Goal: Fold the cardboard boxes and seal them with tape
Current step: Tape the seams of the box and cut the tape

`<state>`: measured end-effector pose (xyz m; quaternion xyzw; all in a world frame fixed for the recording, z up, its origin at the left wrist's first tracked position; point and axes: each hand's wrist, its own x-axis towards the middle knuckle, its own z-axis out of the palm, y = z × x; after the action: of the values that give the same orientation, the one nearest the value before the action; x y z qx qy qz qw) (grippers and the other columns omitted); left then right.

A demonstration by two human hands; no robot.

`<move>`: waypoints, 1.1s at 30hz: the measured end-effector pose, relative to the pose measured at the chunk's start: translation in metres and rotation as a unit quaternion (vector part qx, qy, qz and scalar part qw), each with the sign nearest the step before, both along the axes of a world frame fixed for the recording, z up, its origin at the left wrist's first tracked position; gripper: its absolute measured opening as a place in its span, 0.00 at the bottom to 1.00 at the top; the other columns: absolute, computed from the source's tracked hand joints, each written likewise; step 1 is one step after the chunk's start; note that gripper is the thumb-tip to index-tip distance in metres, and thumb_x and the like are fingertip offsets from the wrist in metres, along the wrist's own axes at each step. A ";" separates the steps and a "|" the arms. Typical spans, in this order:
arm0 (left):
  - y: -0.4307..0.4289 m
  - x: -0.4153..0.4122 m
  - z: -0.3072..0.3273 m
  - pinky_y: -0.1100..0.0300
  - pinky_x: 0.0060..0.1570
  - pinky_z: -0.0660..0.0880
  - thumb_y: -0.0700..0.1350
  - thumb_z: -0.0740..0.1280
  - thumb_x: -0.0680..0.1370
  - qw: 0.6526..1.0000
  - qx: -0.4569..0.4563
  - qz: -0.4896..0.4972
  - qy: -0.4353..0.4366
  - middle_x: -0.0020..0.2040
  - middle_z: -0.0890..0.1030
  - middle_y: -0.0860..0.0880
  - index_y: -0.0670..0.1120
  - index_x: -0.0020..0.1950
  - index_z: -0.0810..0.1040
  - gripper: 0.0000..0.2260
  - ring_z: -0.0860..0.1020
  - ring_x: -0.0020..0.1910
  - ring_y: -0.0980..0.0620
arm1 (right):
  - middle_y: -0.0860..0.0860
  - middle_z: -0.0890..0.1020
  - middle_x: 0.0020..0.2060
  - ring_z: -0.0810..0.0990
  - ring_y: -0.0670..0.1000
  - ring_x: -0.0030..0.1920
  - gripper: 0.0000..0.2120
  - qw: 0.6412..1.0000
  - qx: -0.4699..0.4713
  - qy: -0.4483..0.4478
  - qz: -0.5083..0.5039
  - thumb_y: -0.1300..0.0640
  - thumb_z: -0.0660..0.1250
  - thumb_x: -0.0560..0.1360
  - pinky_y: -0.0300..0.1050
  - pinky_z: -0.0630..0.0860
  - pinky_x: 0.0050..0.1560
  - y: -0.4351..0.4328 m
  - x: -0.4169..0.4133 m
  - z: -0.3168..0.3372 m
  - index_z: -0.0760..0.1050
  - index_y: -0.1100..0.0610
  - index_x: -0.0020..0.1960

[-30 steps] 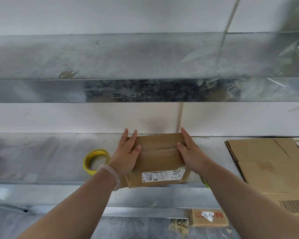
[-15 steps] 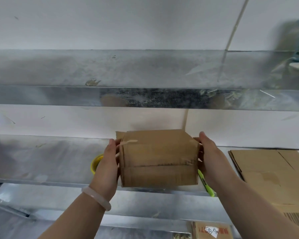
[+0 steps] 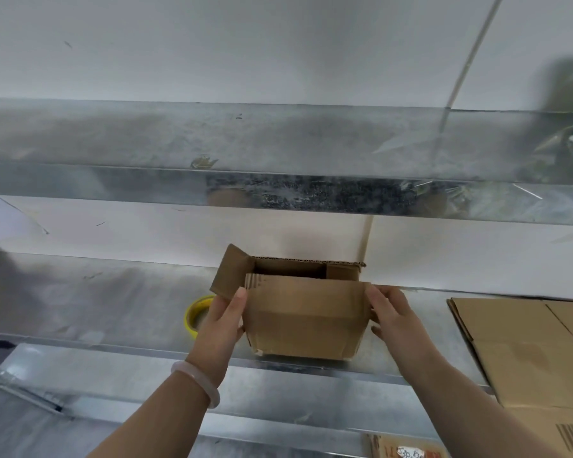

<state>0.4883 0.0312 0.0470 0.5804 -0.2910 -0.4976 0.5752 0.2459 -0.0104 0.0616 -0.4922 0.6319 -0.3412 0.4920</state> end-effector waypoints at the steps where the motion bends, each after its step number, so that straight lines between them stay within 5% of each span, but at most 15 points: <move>1: -0.003 0.000 -0.001 0.52 0.54 0.76 0.56 0.61 0.78 1.000 0.020 0.014 0.008 0.59 0.79 0.51 0.54 0.63 0.75 0.15 0.77 0.59 0.50 | 0.46 0.79 0.49 0.78 0.51 0.54 0.16 0.999 0.002 0.034 0.005 0.35 0.55 0.78 0.58 0.74 0.62 -0.001 0.002 0.002 0.72 0.45 0.49; 7: -0.014 0.006 -0.004 0.51 0.44 0.78 0.45 0.62 0.81 0.993 0.096 0.061 0.034 0.56 0.79 0.42 0.45 0.62 0.76 0.11 0.78 0.57 0.42 | 0.53 0.81 0.46 0.80 0.55 0.50 0.17 0.997 0.015 0.079 -0.007 0.42 0.52 0.82 0.60 0.77 0.59 -0.010 0.006 0.014 0.72 0.48 0.41; 11: -0.008 0.012 -0.004 0.52 0.50 0.76 0.40 0.62 0.80 0.994 0.076 -0.028 0.078 0.50 0.82 0.45 0.47 0.50 0.82 0.09 0.79 0.57 0.44 | 0.50 0.79 0.45 0.79 0.53 0.52 0.17 0.986 0.125 -0.098 -0.041 0.42 0.58 0.81 0.57 0.79 0.57 -0.011 0.002 0.016 0.75 0.54 0.46; 13: -0.004 0.018 -0.003 0.53 0.54 0.75 0.37 0.59 0.79 0.985 0.080 -0.070 0.137 0.46 0.81 0.44 0.46 0.39 0.79 0.13 0.79 0.53 0.47 | 0.53 0.82 0.50 0.81 0.53 0.55 0.17 0.985 0.134 -0.104 -0.006 0.42 0.65 0.77 0.54 0.80 0.55 -0.013 -0.004 0.013 0.80 0.56 0.50; 16: 0.000 0.029 -0.008 0.50 0.58 0.75 0.33 0.60 0.76 0.985 0.095 -0.115 0.091 0.49 0.74 0.43 0.42 0.43 0.71 0.05 0.75 0.52 0.46 | 0.50 0.82 0.55 0.80 0.48 0.55 0.09 0.990 0.107 -0.007 0.096 0.52 0.73 0.73 0.48 0.80 0.57 -0.017 -0.010 0.009 0.82 0.49 0.53; 18: 0.002 0.032 -0.006 0.48 0.60 0.74 0.35 0.63 0.70 0.988 0.067 -0.141 0.015 0.46 0.74 0.43 0.39 0.43 0.73 0.04 0.74 0.49 0.45 | 0.48 0.78 0.59 0.80 0.47 0.53 0.20 0.983 0.098 0.034 0.150 0.55 0.74 0.72 0.42 0.80 0.50 -0.018 -0.008 0.011 0.76 0.46 0.62; 20: 0.002 0.028 -0.002 0.50 0.50 0.73 0.38 0.63 0.66 0.982 0.043 -0.175 -0.049 0.39 0.73 0.45 0.39 0.39 0.74 0.04 0.72 0.43 0.46 | 0.47 0.73 0.60 0.78 0.47 0.52 0.28 0.971 0.072 0.143 0.175 0.48 0.76 0.69 0.38 0.76 0.41 -0.018 0.004 0.017 0.68 0.45 0.66; 23: 0.001 0.018 0.002 0.62 0.36 0.67 0.41 0.61 0.65 0.968 0.041 -0.193 -0.156 0.29 0.70 0.53 0.43 0.33 0.71 0.02 0.68 0.34 0.53 | 0.49 0.73 0.60 0.76 0.51 0.56 0.39 0.923 0.009 0.352 0.156 0.35 0.73 0.65 0.43 0.72 0.46 -0.019 0.026 0.019 0.63 0.51 0.68; 25: 0.001 0.014 0.001 0.62 0.34 0.65 0.41 0.60 0.65 0.970 0.050 -0.174 -0.159 0.27 0.69 0.56 0.46 0.33 0.70 0.01 0.67 0.32 0.54 | 0.52 0.75 0.57 0.78 0.53 0.53 0.41 0.895 -0.023 0.423 0.141 0.35 0.71 0.68 0.44 0.72 0.45 -0.020 0.037 0.018 0.59 0.55 0.70; 28: 0.001 0.009 -0.001 0.61 0.35 0.67 0.35 0.62 0.74 0.973 0.054 -0.154 -0.164 0.30 0.72 0.53 0.46 0.39 0.73 0.07 0.69 0.35 0.52 | 0.48 0.76 0.42 0.76 0.48 0.38 0.30 0.891 -0.053 0.430 0.139 0.41 0.66 0.73 0.41 0.71 0.34 -0.019 0.039 0.020 0.60 0.56 0.66; 30: 0.002 0.008 -0.003 0.63 0.36 0.72 0.31 0.61 0.76 0.983 0.027 -0.104 -0.151 0.41 0.77 0.50 0.52 0.58 0.72 0.18 0.75 0.41 0.49 | 0.48 0.76 0.38 0.77 0.46 0.35 0.20 0.913 -0.053 0.384 0.129 0.44 0.61 0.77 0.39 0.70 0.30 -0.019 0.033 0.020 0.62 0.54 0.63; 32: 0.002 0.008 -0.007 0.67 0.35 0.76 0.31 0.65 0.76 0.984 -0.015 -0.062 -0.165 0.51 0.76 0.52 0.62 0.73 0.49 0.39 0.79 0.48 0.53 | 0.49 0.78 0.39 0.78 0.47 0.37 0.12 0.941 -0.057 0.320 0.089 0.47 0.56 0.81 0.39 0.73 0.32 -0.018 0.021 0.020 0.66 0.54 0.59; 33: 0.003 0.009 -0.010 0.68 0.36 0.77 0.32 0.67 0.75 0.977 -0.034 -0.055 -0.203 0.54 0.75 0.55 0.64 0.74 0.43 0.44 0.79 0.49 0.55 | 0.50 0.78 0.39 0.78 0.48 0.38 0.10 0.952 -0.068 0.291 0.066 0.49 0.55 0.82 0.40 0.73 0.33 -0.018 0.015 0.019 0.69 0.54 0.57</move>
<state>0.4972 0.0341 0.0367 0.6326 -0.4498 -0.3898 0.4956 0.2604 -0.0284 0.0804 -0.6427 0.6892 -0.1924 0.2737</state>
